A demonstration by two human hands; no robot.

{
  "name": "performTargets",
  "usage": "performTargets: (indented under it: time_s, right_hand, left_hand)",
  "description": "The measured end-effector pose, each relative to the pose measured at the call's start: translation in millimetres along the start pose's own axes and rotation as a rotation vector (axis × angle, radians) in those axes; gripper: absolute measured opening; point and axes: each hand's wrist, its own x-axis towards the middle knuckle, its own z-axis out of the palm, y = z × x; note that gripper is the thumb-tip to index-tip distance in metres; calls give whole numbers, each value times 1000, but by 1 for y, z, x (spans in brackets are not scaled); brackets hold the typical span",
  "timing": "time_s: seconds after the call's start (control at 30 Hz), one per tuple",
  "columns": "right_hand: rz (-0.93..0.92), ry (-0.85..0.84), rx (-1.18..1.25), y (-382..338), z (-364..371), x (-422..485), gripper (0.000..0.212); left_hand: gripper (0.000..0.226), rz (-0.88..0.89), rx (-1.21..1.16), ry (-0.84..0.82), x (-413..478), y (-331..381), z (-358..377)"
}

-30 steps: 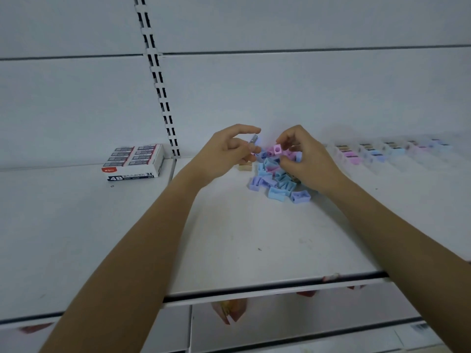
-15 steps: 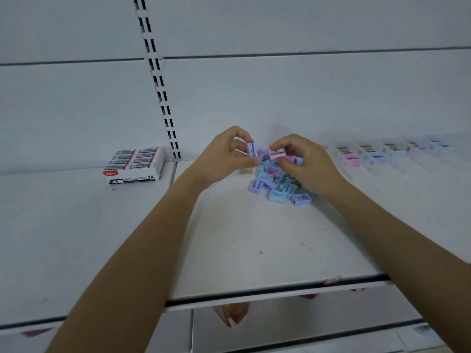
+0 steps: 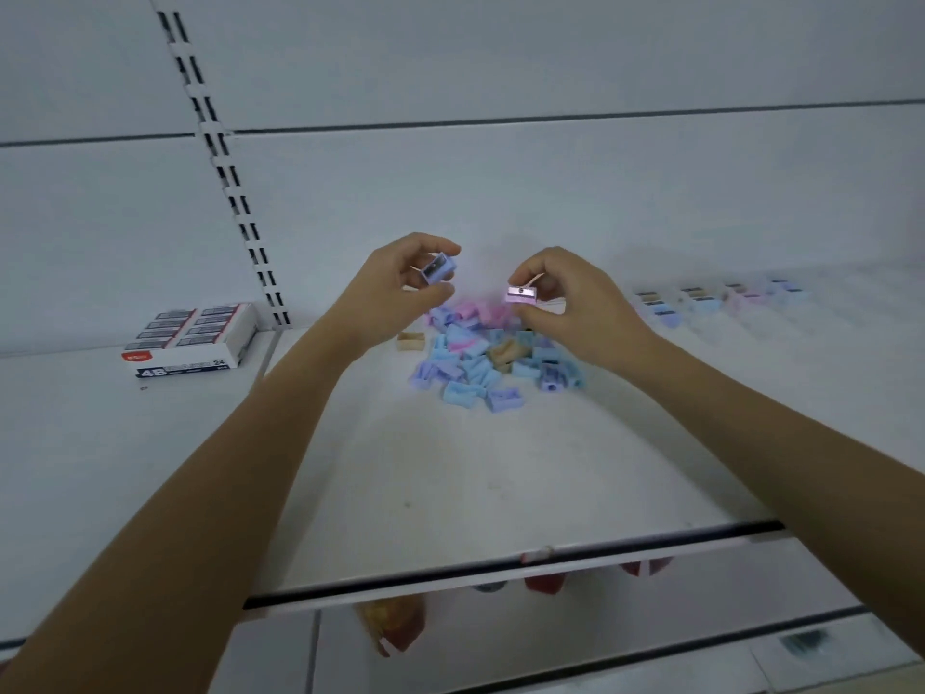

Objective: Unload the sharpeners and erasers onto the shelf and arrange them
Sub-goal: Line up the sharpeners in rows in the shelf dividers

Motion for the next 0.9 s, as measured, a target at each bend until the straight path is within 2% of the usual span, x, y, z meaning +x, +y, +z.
performTargets:
  time_s: [0.1, 0.2, 0.27, 0.53, 0.7, 0.9]
  right_hand:
    - [-51, 15, -103, 34, -37, -4, 14]
    - [-56, 27, -191, 73, -77, -10, 22]
    - [-60, 29, -226, 99, -109, -12, 23]
    - [-45, -47, -285, 182, -202, -10, 19]
    - [-71, -89, -179, 196, -203, -13, 24]
    - [-98, -158, -165, 207, -202, -26, 18]
  left_hand:
    - [20, 118, 208, 23, 23, 22, 30]
    - [25, 218, 399, 59, 50, 46, 72]
    - [28, 259, 444, 72, 67, 61, 102]
    - [15, 192, 385, 61, 109, 91, 207]
    - [18, 65, 427, 20, 114, 94, 234]
    - [9, 59, 522, -46, 98, 90, 252]
